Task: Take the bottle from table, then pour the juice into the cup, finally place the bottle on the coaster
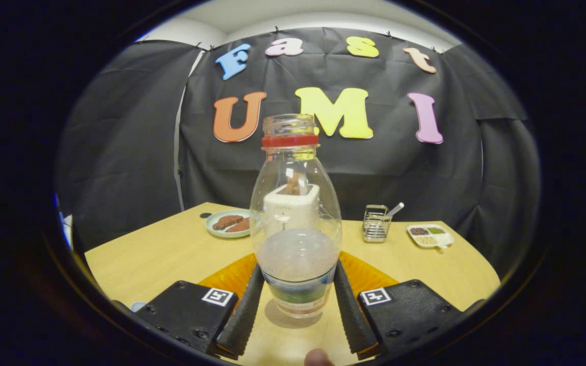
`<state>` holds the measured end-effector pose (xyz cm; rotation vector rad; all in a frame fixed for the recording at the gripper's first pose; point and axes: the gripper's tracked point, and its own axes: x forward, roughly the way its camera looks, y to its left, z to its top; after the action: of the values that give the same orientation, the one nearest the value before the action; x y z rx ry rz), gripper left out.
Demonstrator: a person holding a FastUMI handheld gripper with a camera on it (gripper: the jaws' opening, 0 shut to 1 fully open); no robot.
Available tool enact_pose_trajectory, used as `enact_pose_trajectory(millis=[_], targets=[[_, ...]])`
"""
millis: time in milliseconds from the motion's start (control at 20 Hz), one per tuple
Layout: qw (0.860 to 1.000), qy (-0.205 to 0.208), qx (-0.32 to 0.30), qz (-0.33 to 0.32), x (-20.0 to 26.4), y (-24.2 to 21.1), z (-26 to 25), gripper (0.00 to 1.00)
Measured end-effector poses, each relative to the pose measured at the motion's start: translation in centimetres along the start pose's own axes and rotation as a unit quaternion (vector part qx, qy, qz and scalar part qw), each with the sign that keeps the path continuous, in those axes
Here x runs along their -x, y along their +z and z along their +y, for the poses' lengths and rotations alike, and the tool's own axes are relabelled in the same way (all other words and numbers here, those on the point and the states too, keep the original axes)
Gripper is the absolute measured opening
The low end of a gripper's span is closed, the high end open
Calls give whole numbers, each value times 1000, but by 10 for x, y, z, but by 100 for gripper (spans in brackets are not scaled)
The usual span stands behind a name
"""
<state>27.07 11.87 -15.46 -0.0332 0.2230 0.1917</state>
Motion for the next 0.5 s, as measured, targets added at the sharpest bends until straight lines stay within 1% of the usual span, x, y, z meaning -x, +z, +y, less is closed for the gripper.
enact_pose_trajectory(millis=[500], targets=[[999, 1, -23, 29, -37, -43, 3, 80]])
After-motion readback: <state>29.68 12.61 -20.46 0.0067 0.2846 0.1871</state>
